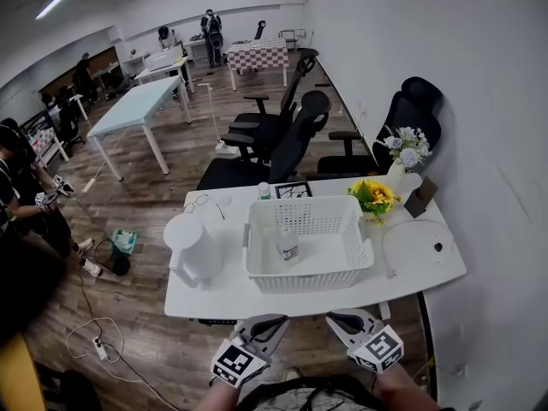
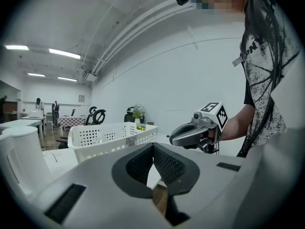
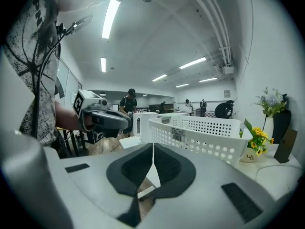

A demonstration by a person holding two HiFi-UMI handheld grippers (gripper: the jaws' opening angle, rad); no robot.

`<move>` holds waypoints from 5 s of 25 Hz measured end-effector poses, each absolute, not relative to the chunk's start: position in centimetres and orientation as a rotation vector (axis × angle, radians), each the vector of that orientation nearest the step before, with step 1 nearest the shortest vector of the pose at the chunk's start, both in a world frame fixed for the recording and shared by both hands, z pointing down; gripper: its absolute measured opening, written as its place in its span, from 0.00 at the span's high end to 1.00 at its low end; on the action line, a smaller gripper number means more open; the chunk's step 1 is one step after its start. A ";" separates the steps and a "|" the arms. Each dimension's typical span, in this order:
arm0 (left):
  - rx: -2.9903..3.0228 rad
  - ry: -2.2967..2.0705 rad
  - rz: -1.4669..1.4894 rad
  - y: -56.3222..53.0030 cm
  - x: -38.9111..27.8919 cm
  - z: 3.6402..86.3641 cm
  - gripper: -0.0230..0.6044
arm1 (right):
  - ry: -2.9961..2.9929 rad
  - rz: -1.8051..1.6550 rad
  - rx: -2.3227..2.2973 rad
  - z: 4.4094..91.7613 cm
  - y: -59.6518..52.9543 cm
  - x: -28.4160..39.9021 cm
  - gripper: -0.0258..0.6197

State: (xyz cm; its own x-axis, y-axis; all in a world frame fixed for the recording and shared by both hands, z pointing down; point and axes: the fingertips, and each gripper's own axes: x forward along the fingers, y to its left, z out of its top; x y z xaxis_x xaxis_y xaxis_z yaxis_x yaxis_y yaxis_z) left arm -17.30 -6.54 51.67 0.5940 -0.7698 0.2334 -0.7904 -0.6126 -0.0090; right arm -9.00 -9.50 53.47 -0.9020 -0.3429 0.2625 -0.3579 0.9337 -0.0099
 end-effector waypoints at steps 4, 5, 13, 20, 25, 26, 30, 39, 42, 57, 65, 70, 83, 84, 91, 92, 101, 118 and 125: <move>2.724 -1.324 0.316 -7.5 -18.6 51.7 0.95 | -2.824 0.075 0.545 53.1 -10.2 -10.1 0.92; 2.727 -1.320 0.312 -7.7 -18.8 51.7 0.95 | -2.822 0.072 0.550 53.0 -10.4 -10.3 0.92; 2.748 -1.274 0.274 -9.3 -19.0 51.8 0.95 | -2.804 0.059 0.567 52.4 -11.3 -11.0 0.92; 2.741 -1.280 0.261 -10.7 -19.6 52.0 0.95 | -2.808 0.054 0.559 52.1 -12.5 -11.6 0.92; 2.730 -1.298 0.259 -11.6 -20.0 51.9 0.95 | -2.830 0.049 0.547 51.2 -13.7 -12.0 0.92; 2.727 -1.302 0.265 -11.7 -20.1 52.1 0.95 | -2.835 0.043 0.542 50.9 -14.0 -12.1 0.92; 2.708 -1.319 0.275 -12.3 -20.8 52.5 0.95 | -2.840 0.016 0.518 49.9 -15.3 -12.7 0.92; 2.688 -1.403 0.234 -13.6 -22.4 51.3 0.95 | -2.844 -0.076 0.343 45.2 -19.0 -15.5 0.92; 2.665 -1.441 0.219 -14.0 -23.2 51.2 0.95 | -2.788 -0.122 0.287 44.9 -20.8 -16.7 0.92; 2.486 -1.625 0.154 -14.6 -26.6 52.6 0.95 | -2.564 -0.122 0.094 51.1 -28.4 -23.4 0.66; 2.387 -1.703 0.102 -14.9 -28.0 53.9 0.95 | -2.517 -0.071 0.021 54.9 -30.9 -25.9 0.63; 2.368 -1.727 0.041 -14.9 -27.4 54.3 0.95 | -2.500 -0.061 -0.053 56.5 -31.0 -26.6 0.63; 2.335 -1.754 0.034 -14.6 -27.6 54.6 0.95 | -2.527 -0.065 -0.046 56.9 -31.2 -27.2 0.72; 2.333 -1.753 0.035 -14.6 -27.6 54.6 0.95 | -2.530 -0.062 -0.043 56.9 -31.3 -27.3 0.72; 2.312 -1.732 -0.019 -14.9 -27.3 54.6 0.95 | -2.543 -0.038 -0.021 56.8 -31.5 -27.0 0.72; 2.317 -1.732 -0.013 -14.8 -27.4 54.5 0.95 | -2.546 -0.032 -0.019 56.8 -31.5 -27.1 0.72; 2.355 -1.711 0.014 -14.3 -26.8 53.6 0.95 | -2.583 -0.028 0.007 55.4 -31.0 -26.9 0.72; 2.501 -1.644 0.063 -12.5 -26.3 50.5 0.95 | -2.778 -0.065 0.142 44.5 -29.2 -26.6 0.72; 2.573 -1.589 0.073 -11.7 -24.8 49.3 0.95 | -2.848 -0.083 0.260 40.7 -28.4 -24.4 0.72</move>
